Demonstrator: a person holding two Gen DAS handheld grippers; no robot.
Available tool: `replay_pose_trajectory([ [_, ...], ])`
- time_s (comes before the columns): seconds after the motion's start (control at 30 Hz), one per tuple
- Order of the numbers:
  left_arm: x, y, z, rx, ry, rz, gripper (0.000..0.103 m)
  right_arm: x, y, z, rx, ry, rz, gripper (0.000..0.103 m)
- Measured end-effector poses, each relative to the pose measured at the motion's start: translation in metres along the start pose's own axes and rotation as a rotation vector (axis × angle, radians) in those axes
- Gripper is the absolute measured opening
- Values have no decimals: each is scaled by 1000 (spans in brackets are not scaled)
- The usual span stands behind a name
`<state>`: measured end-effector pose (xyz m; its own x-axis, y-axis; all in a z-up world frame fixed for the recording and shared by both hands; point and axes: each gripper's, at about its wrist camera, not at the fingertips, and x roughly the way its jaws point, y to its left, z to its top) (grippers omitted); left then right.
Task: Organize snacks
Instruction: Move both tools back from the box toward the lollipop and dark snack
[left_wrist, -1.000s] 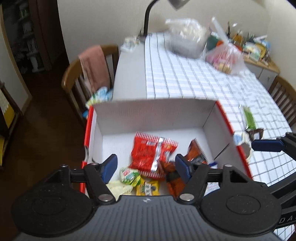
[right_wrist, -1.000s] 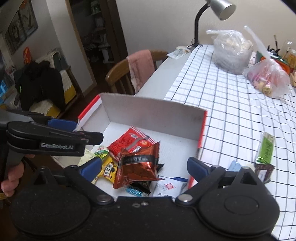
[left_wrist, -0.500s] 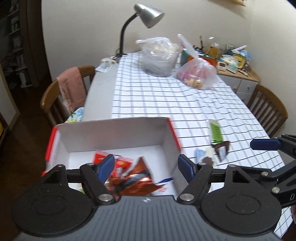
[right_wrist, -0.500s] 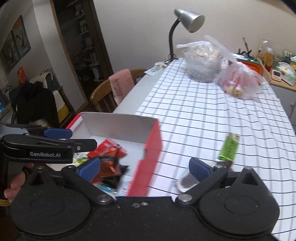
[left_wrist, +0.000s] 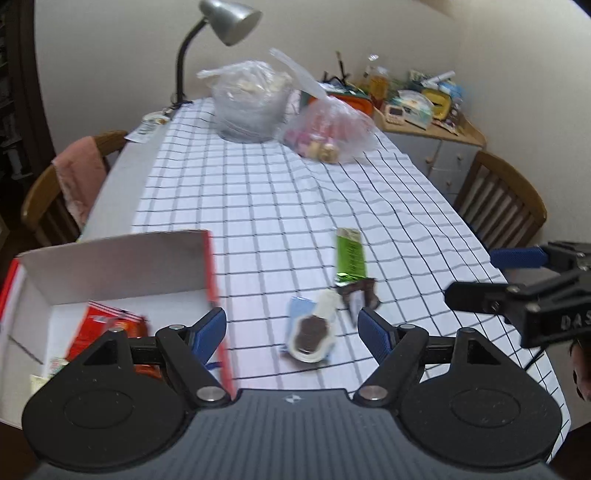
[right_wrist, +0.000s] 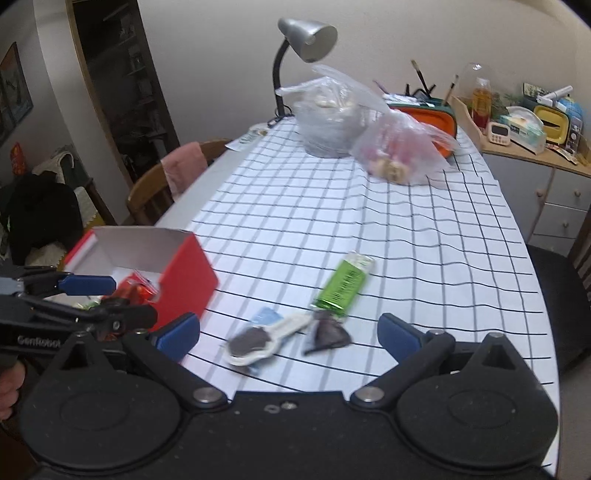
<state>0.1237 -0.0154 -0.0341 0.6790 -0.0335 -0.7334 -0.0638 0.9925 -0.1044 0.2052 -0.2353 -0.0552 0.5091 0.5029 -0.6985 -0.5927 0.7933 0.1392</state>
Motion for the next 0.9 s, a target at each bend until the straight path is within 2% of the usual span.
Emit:
replay_pose_trajectory([
  [0.23, 24, -40, -7, 24, 42, -3, 78, 21, -33, -5, -28, 59, 26, 103],
  [0.53, 57, -58, -15, 27, 90, 35, 78, 57, -61, -8, -41, 139, 86, 101],
  [0.77, 84, -68, -22, 32, 136, 86, 78, 104, -60, -4, -57, 200, 121, 99],
  [0.9, 86, -70, -27, 29, 149, 103, 78, 132, -52, -5, -87, 242, 135, 92],
])
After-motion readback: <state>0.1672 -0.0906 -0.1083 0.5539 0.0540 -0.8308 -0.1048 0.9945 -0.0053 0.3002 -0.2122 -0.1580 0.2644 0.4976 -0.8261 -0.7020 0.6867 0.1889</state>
